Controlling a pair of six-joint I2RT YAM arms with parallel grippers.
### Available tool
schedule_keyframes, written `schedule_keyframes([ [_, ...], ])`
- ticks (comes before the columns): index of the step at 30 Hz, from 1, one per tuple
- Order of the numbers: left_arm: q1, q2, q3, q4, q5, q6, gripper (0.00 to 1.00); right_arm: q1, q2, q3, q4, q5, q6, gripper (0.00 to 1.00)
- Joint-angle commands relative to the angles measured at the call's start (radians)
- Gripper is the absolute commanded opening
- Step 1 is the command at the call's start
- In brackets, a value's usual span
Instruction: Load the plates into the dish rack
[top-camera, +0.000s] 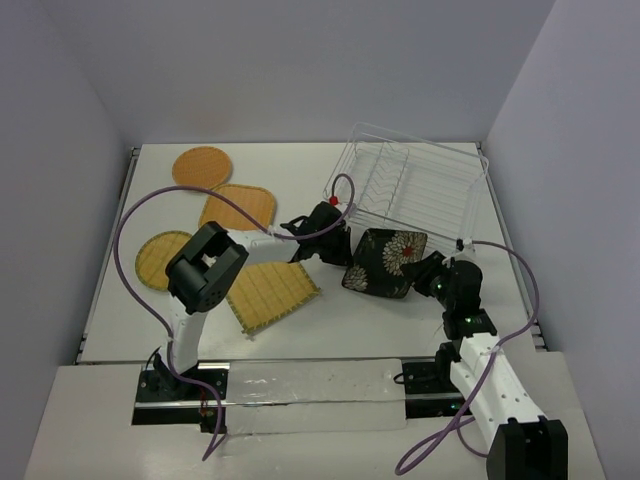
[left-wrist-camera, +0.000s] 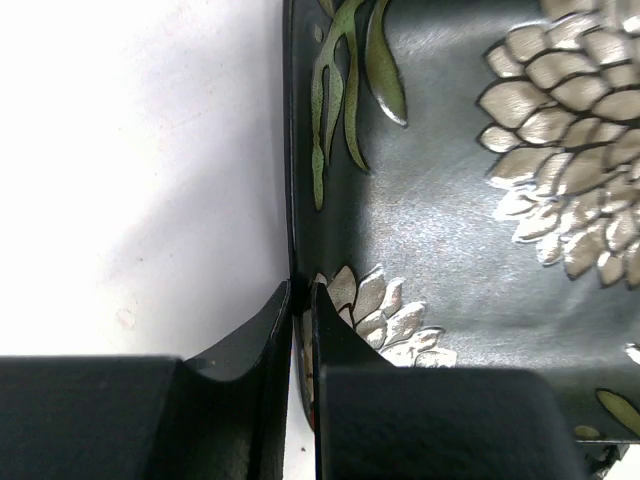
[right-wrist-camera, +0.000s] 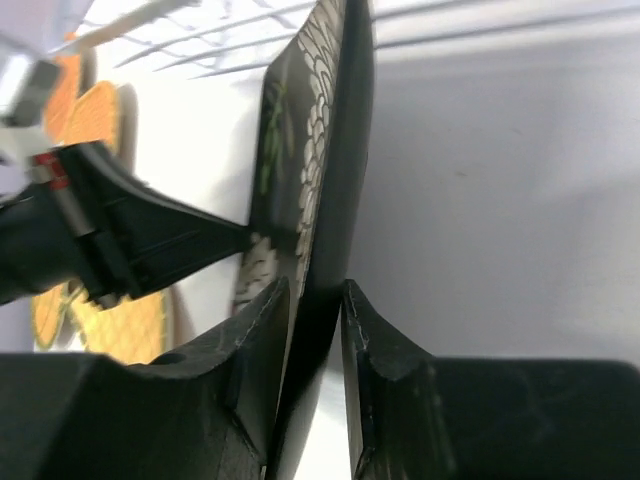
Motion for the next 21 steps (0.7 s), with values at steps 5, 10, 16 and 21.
schedule_keyframes([
  [5,-0.044,-0.135,-0.036,-0.05,0.016,0.011,0.21,0.037,-0.119,0.201,-0.126,-0.138,-0.156,0.0],
  [10,-0.043,-0.253,-0.041,-0.091,-0.036,0.025,0.56,0.038,-0.138,0.243,-0.199,-0.056,-0.167,0.0],
  [16,-0.04,-0.355,-0.014,-0.187,-0.161,0.035,0.87,0.042,-0.14,0.288,-0.233,-0.013,-0.203,0.0],
  [21,-0.028,-0.423,0.004,-0.229,-0.248,0.049,0.97,0.047,-0.145,0.309,-0.234,0.029,-0.26,0.0],
])
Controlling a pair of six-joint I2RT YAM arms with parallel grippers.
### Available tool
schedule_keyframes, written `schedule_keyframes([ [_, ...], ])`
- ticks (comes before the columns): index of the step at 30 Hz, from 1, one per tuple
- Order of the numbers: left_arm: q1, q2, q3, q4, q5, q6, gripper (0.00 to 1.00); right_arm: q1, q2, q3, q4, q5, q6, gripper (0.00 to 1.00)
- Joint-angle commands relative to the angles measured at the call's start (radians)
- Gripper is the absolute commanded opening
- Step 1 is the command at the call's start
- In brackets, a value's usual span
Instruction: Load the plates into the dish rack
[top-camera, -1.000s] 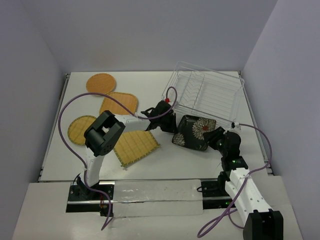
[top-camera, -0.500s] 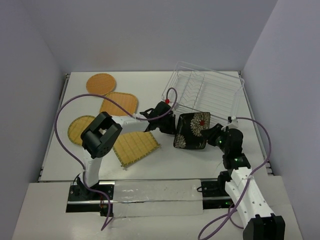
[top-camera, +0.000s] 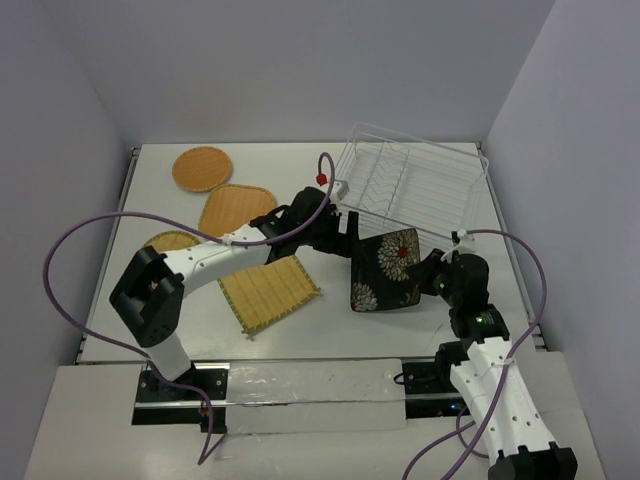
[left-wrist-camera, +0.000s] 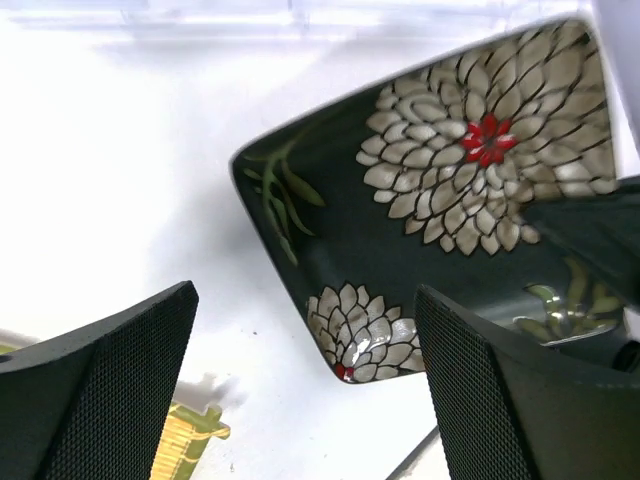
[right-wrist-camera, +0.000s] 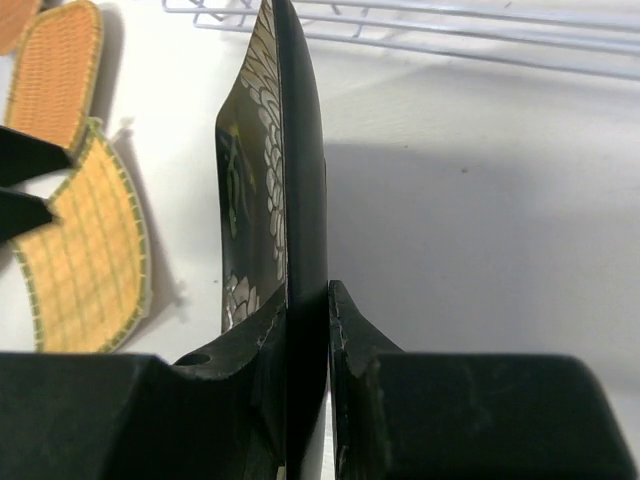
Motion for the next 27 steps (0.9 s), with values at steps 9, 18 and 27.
schedule_keyframes([
  [9,0.054,-0.139,0.066,-0.065,-0.19,0.006,0.99,0.029,0.05,0.265,0.115,-0.063,-0.142,0.0],
  [18,0.18,-0.266,0.007,-0.049,-0.244,-0.009,0.99,0.044,0.176,0.488,0.22,-0.021,-0.346,0.0],
  [27,0.326,-0.379,-0.037,-0.091,-0.305,-0.013,0.99,0.054,0.494,0.866,0.335,-0.015,-0.708,0.0],
])
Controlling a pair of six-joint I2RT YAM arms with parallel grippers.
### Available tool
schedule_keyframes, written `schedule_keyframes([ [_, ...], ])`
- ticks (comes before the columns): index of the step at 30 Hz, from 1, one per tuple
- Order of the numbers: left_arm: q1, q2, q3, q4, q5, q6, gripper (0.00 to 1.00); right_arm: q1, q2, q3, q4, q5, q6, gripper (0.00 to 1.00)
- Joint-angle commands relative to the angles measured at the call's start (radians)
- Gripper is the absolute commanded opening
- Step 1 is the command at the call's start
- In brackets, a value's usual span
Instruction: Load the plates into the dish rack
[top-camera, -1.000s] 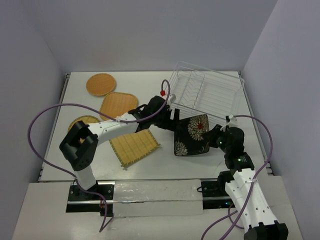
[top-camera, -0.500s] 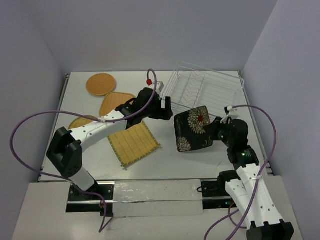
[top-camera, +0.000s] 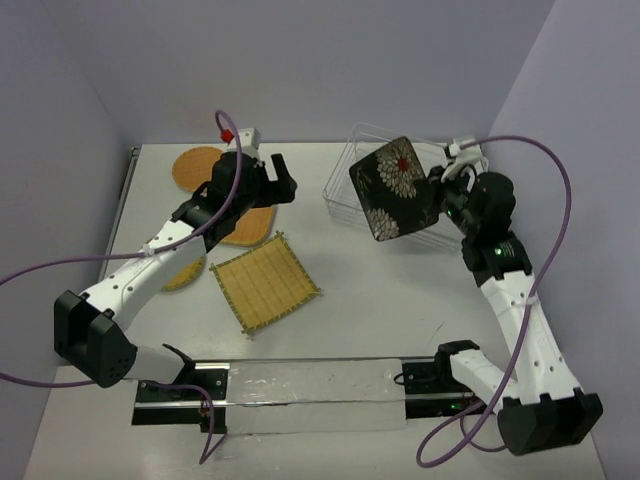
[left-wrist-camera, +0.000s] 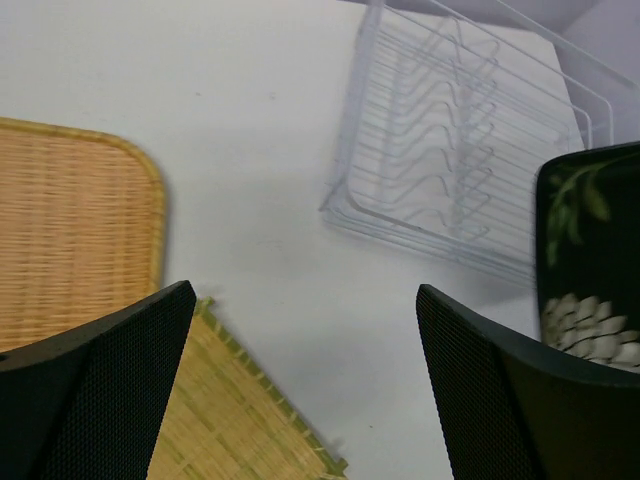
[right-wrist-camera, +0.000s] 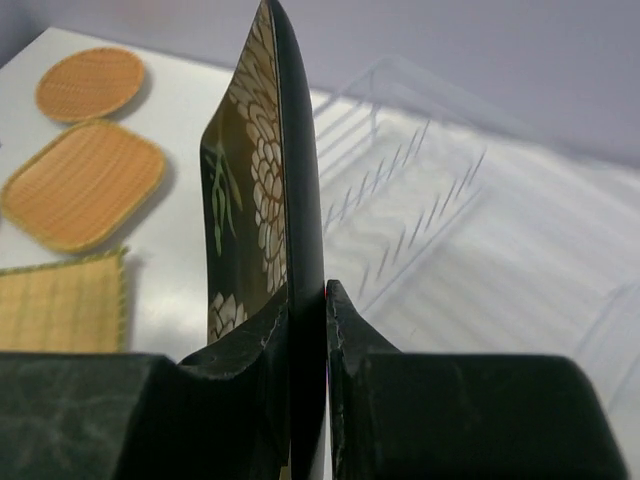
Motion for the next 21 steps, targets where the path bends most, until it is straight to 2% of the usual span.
schedule_keyframes([
  [1,0.072,-0.077,-0.043,-0.014,-0.048,-0.01,0.99,0.006,0.15,0.265,0.243,-0.022,-0.312,0.0],
  [6,0.131,-0.158,-0.096,-0.01,-0.08,0.003,0.99,0.006,0.36,0.537,0.167,-0.073,-0.584,0.0],
  [9,0.168,-0.199,-0.129,0.008,-0.103,0.015,0.99,0.004,0.551,0.787,0.019,-0.088,-0.76,0.0],
  [14,0.198,-0.216,-0.142,0.036,-0.107,0.03,0.99,-0.011,0.774,1.014,-0.138,-0.092,-0.955,0.0],
  [17,0.223,-0.189,-0.122,0.004,-0.104,0.022,0.99,-0.023,0.863,1.166,-0.192,-0.102,-1.005,0.0],
  [19,0.232,-0.173,-0.108,-0.004,-0.104,0.021,0.99,-0.032,0.948,1.254,-0.29,-0.13,-1.014,0.0],
  [21,0.248,-0.151,-0.101,-0.001,-0.084,0.024,0.99,-0.034,0.973,1.262,-0.304,-0.178,-1.055,0.0],
])
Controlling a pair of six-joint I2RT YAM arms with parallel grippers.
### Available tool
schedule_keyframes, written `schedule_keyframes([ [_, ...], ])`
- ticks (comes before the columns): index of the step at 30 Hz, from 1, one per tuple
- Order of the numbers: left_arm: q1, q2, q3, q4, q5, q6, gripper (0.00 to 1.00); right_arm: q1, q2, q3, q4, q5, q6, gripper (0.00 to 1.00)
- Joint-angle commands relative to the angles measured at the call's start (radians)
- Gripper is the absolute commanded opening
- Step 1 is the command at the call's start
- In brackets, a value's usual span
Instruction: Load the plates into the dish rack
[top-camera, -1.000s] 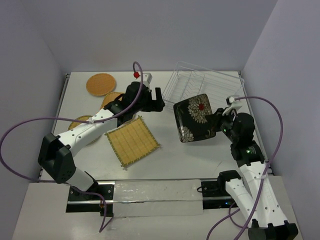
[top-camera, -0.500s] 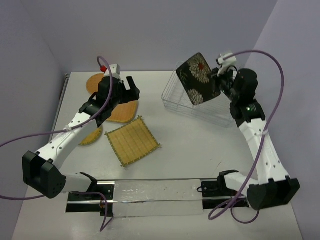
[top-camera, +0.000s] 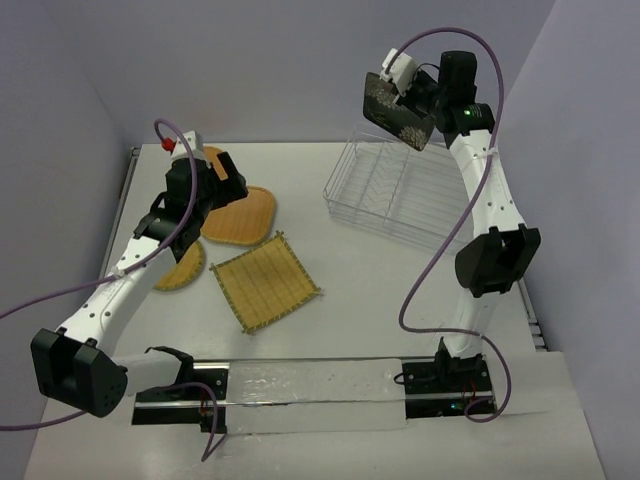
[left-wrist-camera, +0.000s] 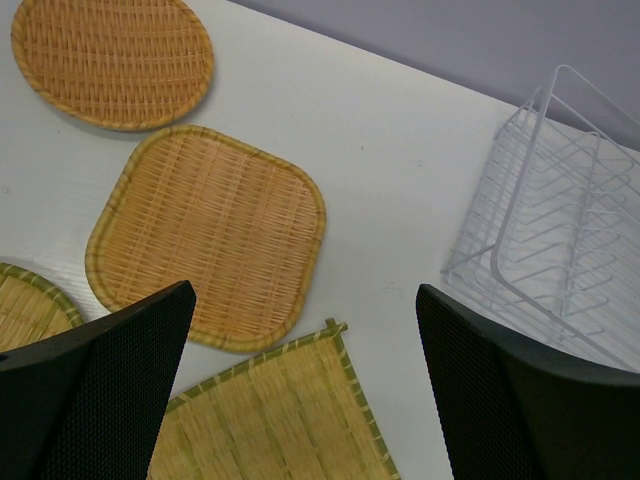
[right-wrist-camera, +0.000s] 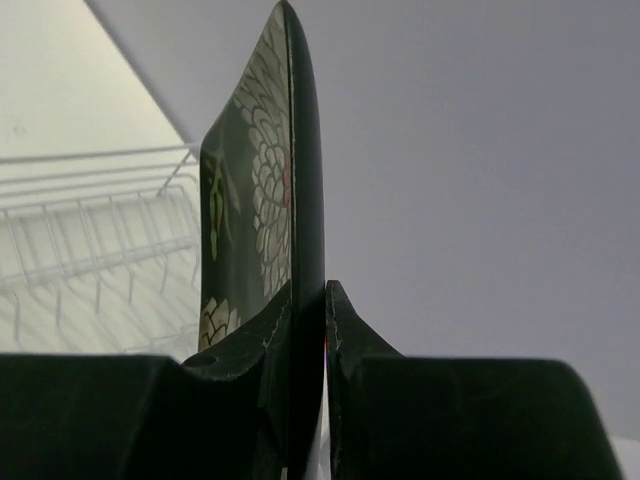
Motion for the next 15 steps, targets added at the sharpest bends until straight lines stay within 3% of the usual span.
schedule_keyframes([
  [1,0.034,0.037,0.046,0.019,0.019,0.019,0.99,-0.017,0.01,0.117,0.019,-0.091,-0.158,0.0],
  [15,0.081,0.069,0.069,0.016,0.043,0.036,0.99,-0.023,0.16,0.132,0.022,-0.098,-0.191,0.0],
])
